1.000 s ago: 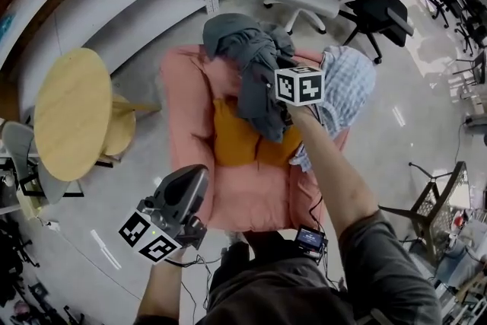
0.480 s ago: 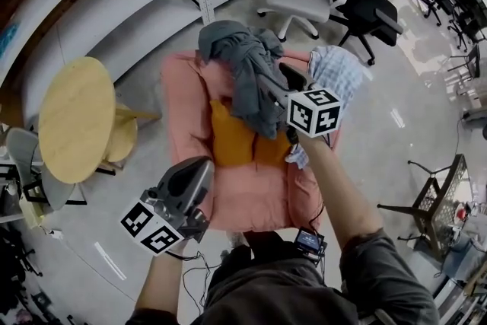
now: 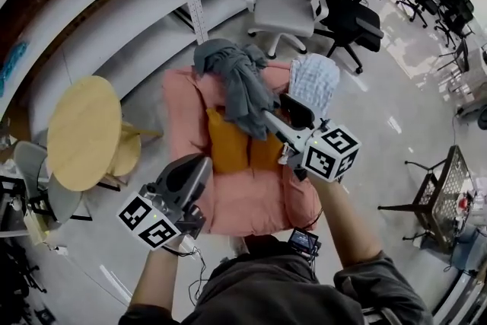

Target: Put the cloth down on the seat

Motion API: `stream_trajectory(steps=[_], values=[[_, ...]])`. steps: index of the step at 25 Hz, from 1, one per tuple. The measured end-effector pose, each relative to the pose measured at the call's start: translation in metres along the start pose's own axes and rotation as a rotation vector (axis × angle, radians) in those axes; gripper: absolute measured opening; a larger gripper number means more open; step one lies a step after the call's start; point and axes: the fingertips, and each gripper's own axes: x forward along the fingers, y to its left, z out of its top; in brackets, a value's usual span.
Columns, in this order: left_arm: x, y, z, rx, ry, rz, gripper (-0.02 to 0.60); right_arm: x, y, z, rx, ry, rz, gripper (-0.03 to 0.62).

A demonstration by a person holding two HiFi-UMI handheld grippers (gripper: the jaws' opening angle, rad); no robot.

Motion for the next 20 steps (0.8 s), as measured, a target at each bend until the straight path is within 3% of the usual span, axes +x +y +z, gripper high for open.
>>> stream_trajectory(steps=[6,11,20], values=[[-0.013,-0.031,0.018,0.052,-0.011,-0.024,0.009,-0.043,0.048,0.012,-0.026,-0.033,0.011,0.222],[-0.022,-0.056,0.029,0.083,-0.034,-0.051,0.009,-0.075,0.096,0.033,-0.032,-0.106,0.066,0.055],[-0.024,-0.076,0.024,0.099,-0.034,-0.087,0.009,-0.096,0.121,0.034,-0.039,-0.135,0.076,0.018]])
